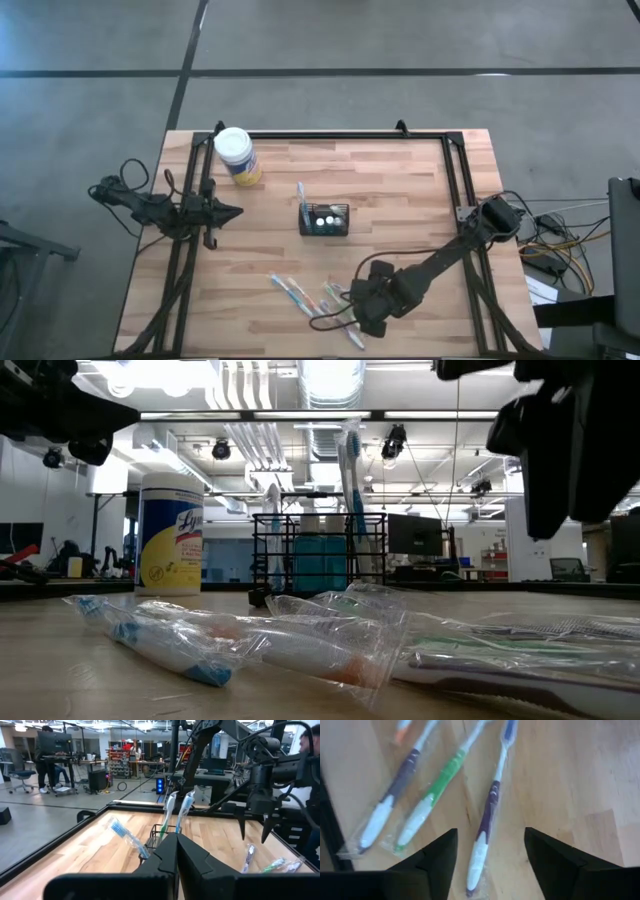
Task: Pick & Place toothbrushing station
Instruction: Put the right purple toothbrush into the wire organizer
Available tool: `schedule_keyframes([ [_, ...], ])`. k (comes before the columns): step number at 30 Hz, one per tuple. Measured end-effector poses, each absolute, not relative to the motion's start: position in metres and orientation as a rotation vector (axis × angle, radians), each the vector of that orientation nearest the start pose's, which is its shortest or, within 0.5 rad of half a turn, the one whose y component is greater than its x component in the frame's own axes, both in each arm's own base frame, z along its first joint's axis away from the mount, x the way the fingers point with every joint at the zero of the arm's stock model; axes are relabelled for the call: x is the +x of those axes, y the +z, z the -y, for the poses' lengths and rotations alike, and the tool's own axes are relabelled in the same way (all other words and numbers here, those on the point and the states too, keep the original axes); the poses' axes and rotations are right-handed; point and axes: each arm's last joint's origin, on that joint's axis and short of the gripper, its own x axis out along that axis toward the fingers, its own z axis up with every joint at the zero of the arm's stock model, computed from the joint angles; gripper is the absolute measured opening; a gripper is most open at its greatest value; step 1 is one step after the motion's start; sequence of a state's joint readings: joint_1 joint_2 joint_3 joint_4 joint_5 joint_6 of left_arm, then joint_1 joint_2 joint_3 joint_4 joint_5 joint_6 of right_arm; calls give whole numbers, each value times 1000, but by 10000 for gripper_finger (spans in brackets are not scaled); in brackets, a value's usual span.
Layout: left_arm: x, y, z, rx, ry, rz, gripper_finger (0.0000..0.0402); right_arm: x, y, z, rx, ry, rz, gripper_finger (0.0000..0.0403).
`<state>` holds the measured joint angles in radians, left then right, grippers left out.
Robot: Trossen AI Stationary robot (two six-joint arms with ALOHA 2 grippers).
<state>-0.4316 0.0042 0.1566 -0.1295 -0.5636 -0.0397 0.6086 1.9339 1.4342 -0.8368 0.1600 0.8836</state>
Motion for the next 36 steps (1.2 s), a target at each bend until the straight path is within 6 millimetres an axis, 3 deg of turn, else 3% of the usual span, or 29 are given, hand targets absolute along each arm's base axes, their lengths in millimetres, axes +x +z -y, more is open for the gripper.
schedule_keyframes([
  [7, 80, 203, 20, -71, 133, 25, 12, 309, 173, -210, 265, -206, -1284, 257],
  [16, 80, 203, 20, -76, 133, 25, 12, 301, 149, -207, 309, -174, -1306, 240],
  [26, 80, 203, 20, -76, 133, 25, 10, 296, 136, -203, 334, -182, -1289, 233],
  [31, 80, 203, 20, -76, 132, 25, 11, 291, 127, -199, 351, -198, -1287, 212],
  [36, 80, 203, 20, -74, 133, 25, 12, 288, 123, -197, 340, -207, -1299, 155],
])
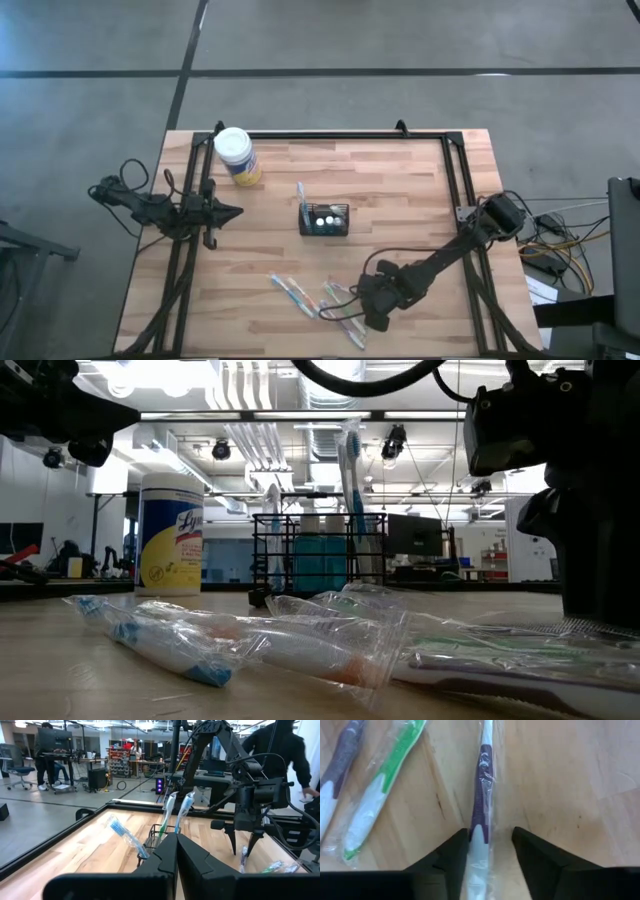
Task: Pick & Place toothbrushing station
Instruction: Put the right purple toothbrush into the wire organizer
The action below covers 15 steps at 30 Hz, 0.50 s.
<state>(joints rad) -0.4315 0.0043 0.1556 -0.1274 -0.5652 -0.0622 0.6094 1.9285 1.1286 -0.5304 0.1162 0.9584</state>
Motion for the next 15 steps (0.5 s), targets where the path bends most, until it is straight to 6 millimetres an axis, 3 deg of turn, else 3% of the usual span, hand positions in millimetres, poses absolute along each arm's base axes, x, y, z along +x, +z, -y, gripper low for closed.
schedule_keyframes([
  [8, 80, 205, 20, -82, 132, 43, 14, 287, 130, -195, 249, -158, -1287, 27],
  [12, 80, 206, 20, -80, 132, 50, 14, 278, 145, -185, 207, -168, -1256, 21],
  [15, 80, 206, 20, -53, 133, 51, 14, 272, 177, -178, 210, -161, -1128, 23],
])
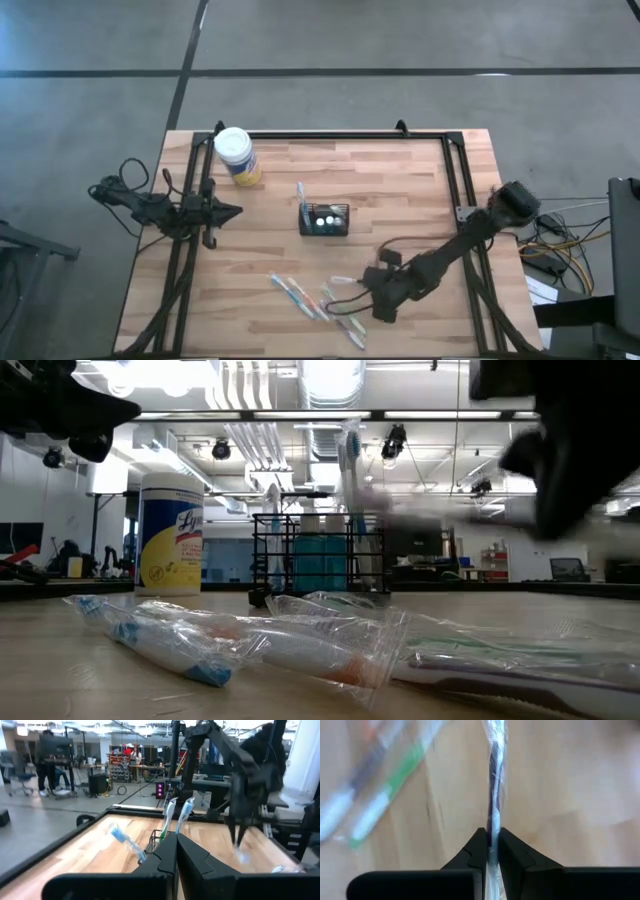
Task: Pick & Place toothbrushing station
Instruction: Put the right purple toothbrush into the wire organizer
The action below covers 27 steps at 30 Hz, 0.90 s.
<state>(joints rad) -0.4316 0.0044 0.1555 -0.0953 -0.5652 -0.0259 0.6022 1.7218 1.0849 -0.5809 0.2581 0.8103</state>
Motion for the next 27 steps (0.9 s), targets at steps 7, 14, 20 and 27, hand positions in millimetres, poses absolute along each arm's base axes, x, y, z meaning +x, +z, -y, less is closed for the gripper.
schedule_keyframes([
  [7, 84, 213, 21, 80, 139, 97, 13, 250, 252, -152, 67, -204, -741, 23],
  [14, 90, 233, 22, 50, 243, 197, 11, 236, 311, -116, -80, -102, -356, 23],
  [20, 106, 248, 27, 103, 323, 132, 46, 240, 323, -85, -121, 15, -209, 23],
  [27, 134, 264, 43, 142, 176, 88, 128, 268, 308, -71, -223, 56, -130, 23],
])
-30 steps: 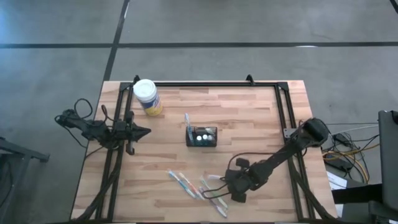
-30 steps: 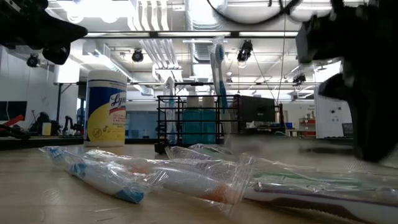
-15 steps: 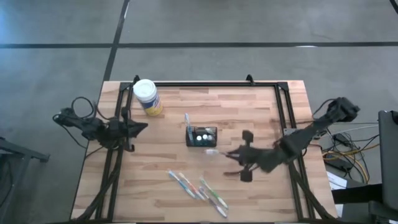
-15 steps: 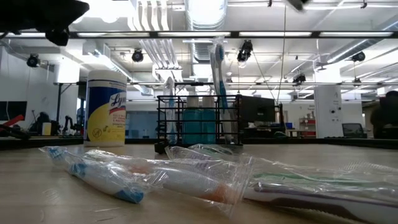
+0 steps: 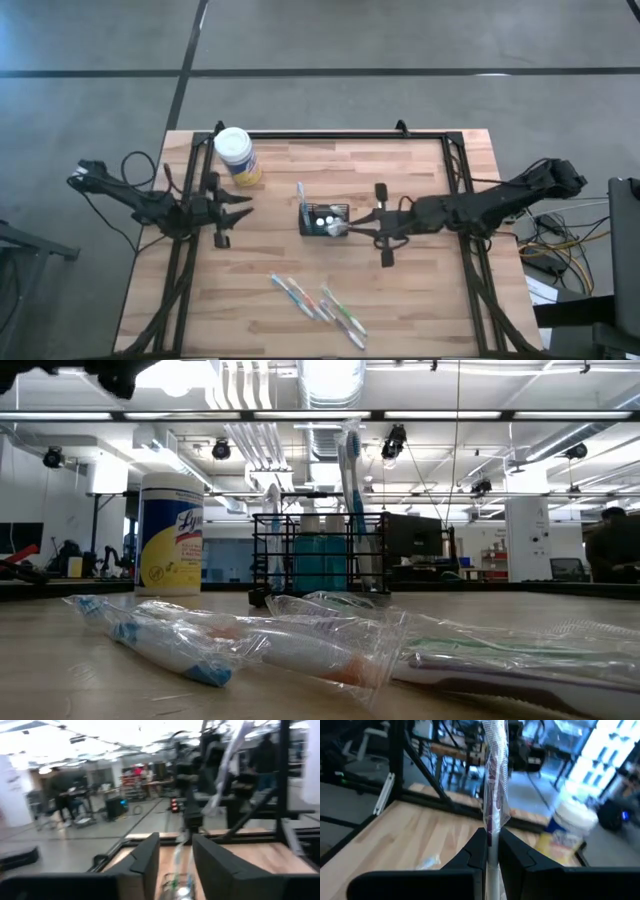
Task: Pick & Place toothbrushing station
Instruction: Put the right purple toothbrush into the wire organizer
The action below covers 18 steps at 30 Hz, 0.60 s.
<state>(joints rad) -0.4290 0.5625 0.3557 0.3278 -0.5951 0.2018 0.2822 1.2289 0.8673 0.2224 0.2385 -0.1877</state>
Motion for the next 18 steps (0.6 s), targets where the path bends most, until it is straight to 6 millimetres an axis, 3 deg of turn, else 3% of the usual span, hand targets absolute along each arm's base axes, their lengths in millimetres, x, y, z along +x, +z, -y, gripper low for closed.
schedule_keyframes([
  [6, 155, 293, 54, 175, 132, 166, 165, 294, 301, -64, -270, 76, -54, 23],
  [18, 198, 337, 73, 310, 104, 170, 168, 341, 321, -59, -288, 257, -67, 23],
])
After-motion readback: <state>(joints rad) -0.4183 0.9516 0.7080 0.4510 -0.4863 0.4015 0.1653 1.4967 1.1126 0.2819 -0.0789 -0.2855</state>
